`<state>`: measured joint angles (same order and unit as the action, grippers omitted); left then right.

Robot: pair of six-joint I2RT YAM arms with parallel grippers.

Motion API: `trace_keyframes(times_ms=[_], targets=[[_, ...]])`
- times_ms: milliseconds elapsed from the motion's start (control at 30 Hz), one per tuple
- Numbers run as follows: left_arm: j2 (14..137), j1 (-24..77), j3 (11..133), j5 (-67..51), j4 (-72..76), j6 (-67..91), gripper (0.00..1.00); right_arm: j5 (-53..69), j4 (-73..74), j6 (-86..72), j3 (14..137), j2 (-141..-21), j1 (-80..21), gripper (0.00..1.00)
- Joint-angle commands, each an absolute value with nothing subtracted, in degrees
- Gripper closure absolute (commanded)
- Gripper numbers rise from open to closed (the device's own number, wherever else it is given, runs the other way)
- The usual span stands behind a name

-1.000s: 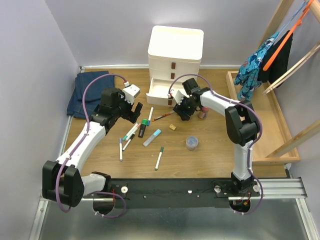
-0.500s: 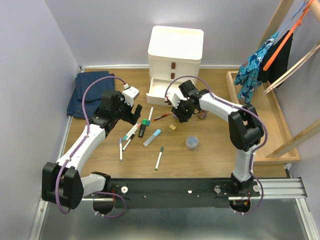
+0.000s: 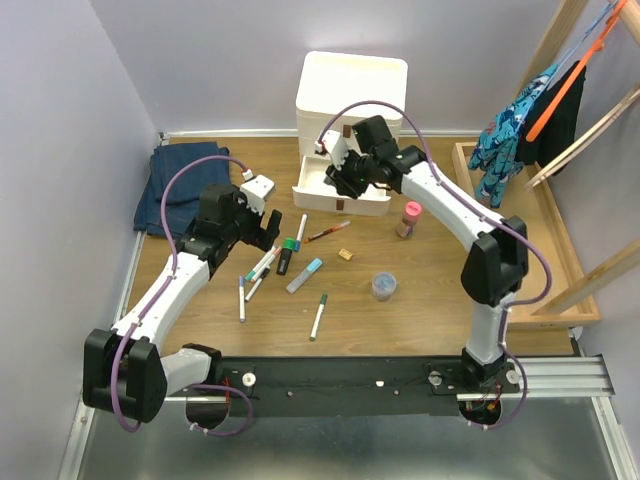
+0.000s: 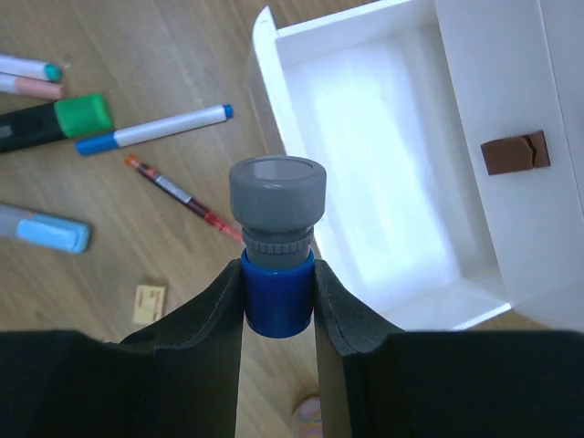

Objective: Sort the stationery into containers
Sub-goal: Place the stationery in the drawer.

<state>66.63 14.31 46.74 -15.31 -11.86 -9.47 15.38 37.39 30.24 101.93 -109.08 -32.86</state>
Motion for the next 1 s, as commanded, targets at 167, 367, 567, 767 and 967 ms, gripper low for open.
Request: trace_keyframes(times_ms=[167, 367, 567, 767, 967], targets=[[65.3, 14.2, 46.7, -15.6, -10.5, -8.6, 0.01, 5.3, 35.2, 29.4, 112.1, -123.1, -32.6, 0.67], [66.6, 14.2, 47.4, -15.6, -10.0, -8.3, 0.01, 2.6, 31.8, 26.6, 112.7, -124.7, -32.3, 0.68], [67.5, 14.2, 47.4, -16.7, -9.3, -7.2, 0.01, 1.8, 30.9, 25.4, 112.1, -125.1, -32.3, 0.67], [67.5, 14.2, 47.1, -16.9, -9.4, -7.0, 0.01, -2.6, 29.1, 24.5, 113.0, -126.9, -32.3, 0.5], [67.2, 14.2, 47.3, -14.3, -8.4, -7.5, 0.01, -0.5, 30.1, 23.0, 115.4, -125.8, -32.3, 0.35]])
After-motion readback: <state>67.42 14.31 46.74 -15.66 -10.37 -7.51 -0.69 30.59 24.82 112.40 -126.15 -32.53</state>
